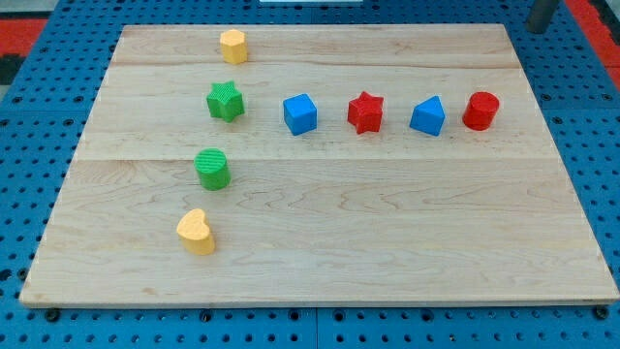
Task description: Place your arm towards the top left side of the yellow hexagon
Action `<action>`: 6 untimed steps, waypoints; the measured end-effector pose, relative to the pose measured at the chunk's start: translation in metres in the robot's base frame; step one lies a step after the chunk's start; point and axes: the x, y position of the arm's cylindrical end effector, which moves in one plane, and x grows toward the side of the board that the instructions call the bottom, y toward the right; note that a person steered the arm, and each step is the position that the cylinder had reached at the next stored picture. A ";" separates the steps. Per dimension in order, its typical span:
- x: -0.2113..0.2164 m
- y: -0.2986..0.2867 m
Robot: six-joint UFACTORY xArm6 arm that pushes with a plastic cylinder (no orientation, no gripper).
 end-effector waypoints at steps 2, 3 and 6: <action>0.015 -0.021; 0.013 -0.140; -0.011 -0.309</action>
